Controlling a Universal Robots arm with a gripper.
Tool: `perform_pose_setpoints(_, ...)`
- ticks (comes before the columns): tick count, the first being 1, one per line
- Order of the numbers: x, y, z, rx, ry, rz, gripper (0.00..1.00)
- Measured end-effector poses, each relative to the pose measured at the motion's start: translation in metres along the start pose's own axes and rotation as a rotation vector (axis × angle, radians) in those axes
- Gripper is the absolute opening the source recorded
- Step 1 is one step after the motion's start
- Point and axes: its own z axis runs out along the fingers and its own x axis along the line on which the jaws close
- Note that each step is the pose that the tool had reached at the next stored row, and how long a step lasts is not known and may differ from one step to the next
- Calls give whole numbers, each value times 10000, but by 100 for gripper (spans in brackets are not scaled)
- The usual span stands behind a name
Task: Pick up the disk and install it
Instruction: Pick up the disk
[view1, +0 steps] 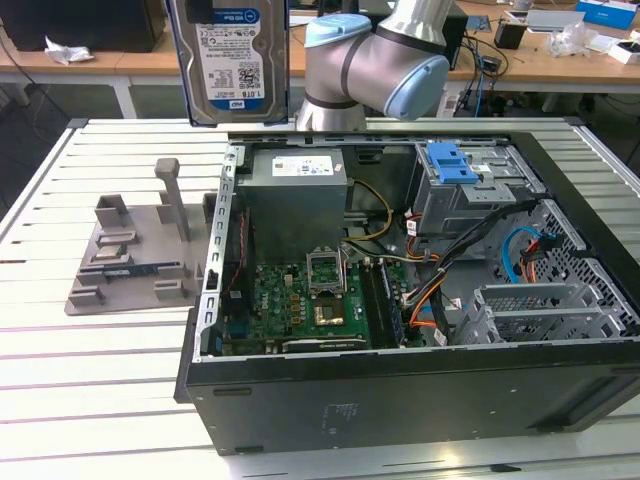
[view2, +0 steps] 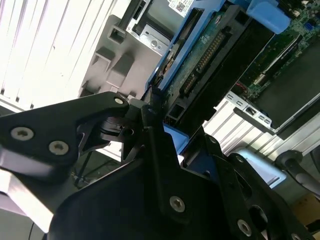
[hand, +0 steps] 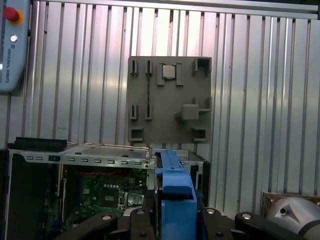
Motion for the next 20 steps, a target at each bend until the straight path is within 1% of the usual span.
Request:
perform_pose_setpoints(2, 36, 2, 2, 0, 0, 1, 37)
perform_pose_setpoints(6, 78, 3, 3, 0, -1, 0, 37)
perform_pose_setpoints(8, 120, 4, 5, 1, -1, 0, 37)
perform_pose_setpoints(12, 160, 4, 6, 0, 0, -1, 37)
perform_pose_setpoints(15, 212, 5, 8, 1, -1, 0, 37)
perform_pose_setpoints(20, 276, 6, 10, 0, 0, 0, 37)
